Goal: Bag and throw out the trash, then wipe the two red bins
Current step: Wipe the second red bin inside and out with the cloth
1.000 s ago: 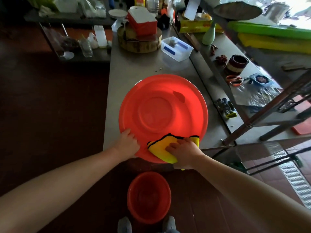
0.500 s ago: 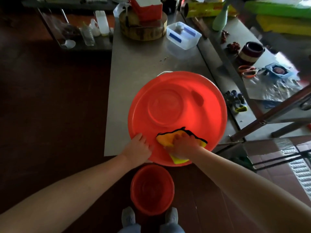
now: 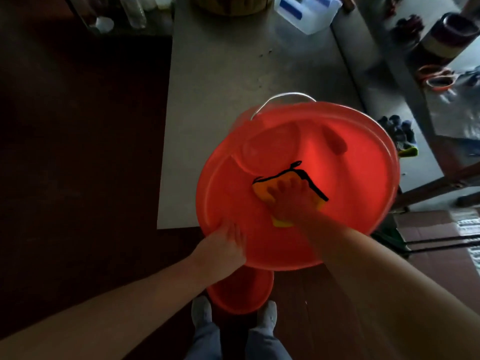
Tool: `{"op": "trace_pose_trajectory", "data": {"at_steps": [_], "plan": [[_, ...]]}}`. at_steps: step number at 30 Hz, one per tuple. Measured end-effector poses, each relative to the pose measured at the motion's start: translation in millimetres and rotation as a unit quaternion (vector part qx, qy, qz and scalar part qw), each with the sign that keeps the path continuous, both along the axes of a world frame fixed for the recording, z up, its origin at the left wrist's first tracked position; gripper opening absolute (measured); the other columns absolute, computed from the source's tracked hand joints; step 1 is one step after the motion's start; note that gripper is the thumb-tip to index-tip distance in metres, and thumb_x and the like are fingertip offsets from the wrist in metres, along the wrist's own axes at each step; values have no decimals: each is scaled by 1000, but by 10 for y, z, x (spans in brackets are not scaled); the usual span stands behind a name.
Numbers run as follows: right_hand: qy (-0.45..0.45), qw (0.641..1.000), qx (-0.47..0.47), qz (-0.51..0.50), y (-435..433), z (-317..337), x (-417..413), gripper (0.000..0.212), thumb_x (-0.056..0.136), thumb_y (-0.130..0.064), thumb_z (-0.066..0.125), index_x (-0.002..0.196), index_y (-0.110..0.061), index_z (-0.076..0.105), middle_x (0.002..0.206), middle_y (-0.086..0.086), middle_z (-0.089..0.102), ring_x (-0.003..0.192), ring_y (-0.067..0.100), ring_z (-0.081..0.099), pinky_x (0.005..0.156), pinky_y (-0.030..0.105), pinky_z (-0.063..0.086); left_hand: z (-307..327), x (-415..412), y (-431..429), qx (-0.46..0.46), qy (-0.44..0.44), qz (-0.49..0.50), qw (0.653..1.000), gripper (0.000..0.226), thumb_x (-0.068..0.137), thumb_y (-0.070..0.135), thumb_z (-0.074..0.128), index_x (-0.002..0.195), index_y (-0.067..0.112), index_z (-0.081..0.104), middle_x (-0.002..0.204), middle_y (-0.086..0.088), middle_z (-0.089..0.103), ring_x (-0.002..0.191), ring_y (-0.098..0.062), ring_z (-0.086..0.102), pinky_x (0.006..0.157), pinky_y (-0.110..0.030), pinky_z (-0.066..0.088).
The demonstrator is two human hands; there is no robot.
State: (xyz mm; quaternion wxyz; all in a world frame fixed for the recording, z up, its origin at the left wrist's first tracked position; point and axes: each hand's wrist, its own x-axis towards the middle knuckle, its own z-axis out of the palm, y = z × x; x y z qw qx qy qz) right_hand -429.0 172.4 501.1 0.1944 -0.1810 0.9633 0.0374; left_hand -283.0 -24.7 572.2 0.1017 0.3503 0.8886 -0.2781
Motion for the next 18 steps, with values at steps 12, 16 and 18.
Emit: {"op": "trace_pose_trajectory", "data": {"at_steps": [12, 16, 18], "plan": [[-59, 996, -21, -66, -182, 22, 99, 62, 95, -61, 42, 151, -34, 38, 159, 14, 30, 145, 42, 24, 114, 60, 21, 164, -169, 57, 7, -12, -92, 996, 15, 81, 17, 64, 67, 20, 68, 66, 0, 63, 60, -20, 61, 64, -31, 53], [-131, 991, 11, -19, -352, -71, 269, 68, 100, -66, 25, 161, -41, 5, 169, 0, 5, 152, 45, 6, 117, 64, 8, 203, -148, 40, 9, -12, -103, 995, 16, 77, 22, 68, 61, 22, 65, 67, 5, 64, 60, -16, 60, 61, -26, 47], [-135, 991, 16, -10, -302, -58, 290, 67, 100, -66, 23, 160, -44, 4, 170, -5, 3, 154, 41, 4, 119, 61, 7, 211, -135, 21, 3, -14, -97, 995, 23, 77, 31, 74, 59, 20, 63, 66, 4, 63, 60, -16, 59, 59, -25, 47]]}}
